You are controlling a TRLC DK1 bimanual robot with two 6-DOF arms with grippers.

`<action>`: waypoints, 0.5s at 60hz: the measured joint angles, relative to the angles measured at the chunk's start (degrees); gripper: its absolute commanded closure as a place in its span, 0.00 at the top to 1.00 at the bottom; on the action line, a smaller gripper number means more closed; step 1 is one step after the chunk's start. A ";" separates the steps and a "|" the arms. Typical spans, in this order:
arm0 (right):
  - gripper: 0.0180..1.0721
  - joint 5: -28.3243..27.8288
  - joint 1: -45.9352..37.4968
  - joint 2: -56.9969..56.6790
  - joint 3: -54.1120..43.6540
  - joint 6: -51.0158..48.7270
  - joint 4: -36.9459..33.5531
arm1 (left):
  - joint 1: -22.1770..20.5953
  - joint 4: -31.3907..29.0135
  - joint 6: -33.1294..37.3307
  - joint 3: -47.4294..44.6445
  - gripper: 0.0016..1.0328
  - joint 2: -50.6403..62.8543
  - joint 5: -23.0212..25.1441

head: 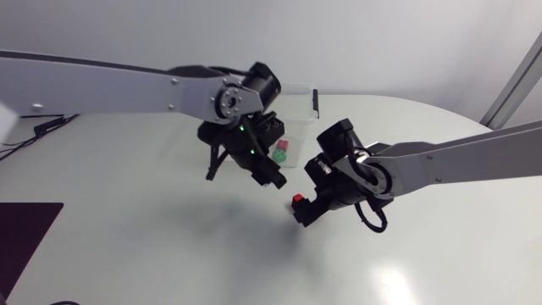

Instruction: Place the duplo bricks in the container

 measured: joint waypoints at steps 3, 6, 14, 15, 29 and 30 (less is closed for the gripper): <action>0.78 0.48 0.28 1.36 0.74 0.09 0.61 | 0.24 0.81 -0.02 -0.90 0.16 -3.30 0.00; 0.73 0.92 0.70 2.97 1.73 0.15 0.87 | 0.87 1.38 -0.04 -1.90 0.16 -7.08 0.00; 0.58 2.10 1.66 5.51 3.17 0.42 0.87 | 2.89 4.07 -0.46 -4.02 0.16 -13.00 0.00; 0.56 2.14 1.81 5.68 3.30 0.42 0.85 | 3.15 4.37 -0.52 -4.31 0.16 -13.53 0.00; 0.36 3.41 2.30 8.76 7.32 0.90 0.39 | 6.69 12.48 -2.27 -6.80 0.16 -18.38 0.00; 0.36 3.56 2.30 9.05 7.54 1.07 0.39 | 6.91 13.49 -2.40 -6.95 0.16 -18.56 0.00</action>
